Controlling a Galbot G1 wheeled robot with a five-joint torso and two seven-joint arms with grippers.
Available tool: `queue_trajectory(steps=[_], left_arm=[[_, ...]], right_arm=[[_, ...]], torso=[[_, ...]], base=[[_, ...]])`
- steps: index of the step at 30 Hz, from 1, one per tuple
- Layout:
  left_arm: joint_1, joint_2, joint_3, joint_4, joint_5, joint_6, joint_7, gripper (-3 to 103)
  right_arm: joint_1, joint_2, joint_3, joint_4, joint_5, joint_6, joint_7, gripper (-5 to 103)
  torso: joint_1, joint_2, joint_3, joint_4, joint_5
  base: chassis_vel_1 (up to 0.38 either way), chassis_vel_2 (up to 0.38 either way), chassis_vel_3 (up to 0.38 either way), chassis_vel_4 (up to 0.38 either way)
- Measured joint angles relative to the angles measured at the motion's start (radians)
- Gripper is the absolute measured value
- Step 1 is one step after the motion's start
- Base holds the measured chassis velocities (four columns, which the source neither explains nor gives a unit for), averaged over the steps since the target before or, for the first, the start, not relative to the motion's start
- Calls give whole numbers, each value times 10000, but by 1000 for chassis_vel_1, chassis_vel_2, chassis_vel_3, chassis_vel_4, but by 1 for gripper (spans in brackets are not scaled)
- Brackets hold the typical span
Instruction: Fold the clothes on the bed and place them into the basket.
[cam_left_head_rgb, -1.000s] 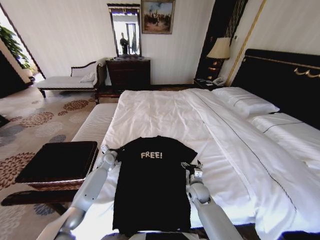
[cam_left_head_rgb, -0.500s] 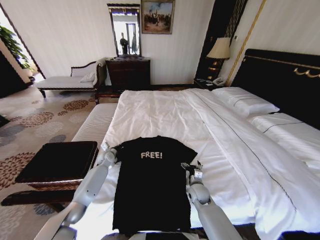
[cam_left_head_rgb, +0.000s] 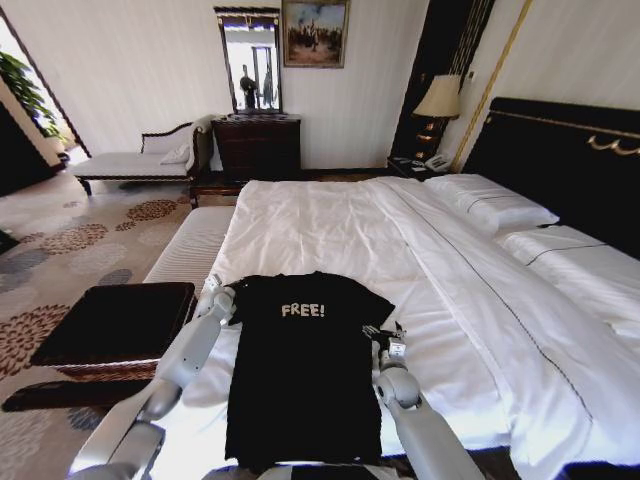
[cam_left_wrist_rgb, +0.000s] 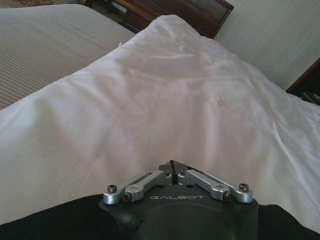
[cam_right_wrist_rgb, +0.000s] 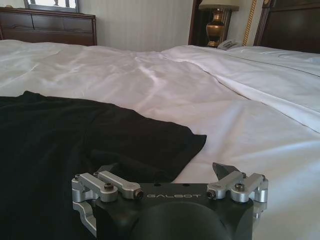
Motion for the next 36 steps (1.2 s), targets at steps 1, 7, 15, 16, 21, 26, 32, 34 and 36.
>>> queue_trajectory(steps=[1,7,15,16,21,26,32,34,36], left_arm=[[-46,-7,19,85,21,-6,34,0],[-257,-44,77,445,114,-72,145,0],[-464,-25,227,840,215,-154,323,0],[-456,-25,227,839,229,-169,323,0],[-221,57,152,406,194,-161,90,2],[562,531,-197,-1028,34,-7,-122,18],[2205,1280,-1215,-3630,-42,52,-367,40],[2828,1486,-1569,-4443,3,11,-431,51],[3774,1689,-2017,-5345,274,-102,-489,56]], right_arm=[[0,2,3,-12,1,6,-3,100],[35,12,4,-35,9,20,-8,100],[79,43,-9,-44,31,36,-18,100],[85,42,-12,-47,34,43,-20,100],[95,23,-16,-26,87,55,-23,100],[-19,-39,11,196,193,56,-23,100],[-182,-208,107,536,427,73,-14,100],[-218,-255,143,651,583,74,10,100],[-303,-285,216,793,745,74,30,100]], torso=[[0,0,0,0,0],[0,0,0,0,0],[0,0,0,1,0],[0,0,0,1,0],[0,0,0,-1,0],[1,0,0,3,1],[-1,0,-2,3,1],[0,0,-2,1,1],[-1,0,-2,2,0]], base=[[0,0,0,0],[0,0,0,0],[0,0,0,0],[0,0,0,0],[0,0,0,0],[0,0,0,0],[0,0,0,0],[0,0,0,0],[0,0,0,0]])
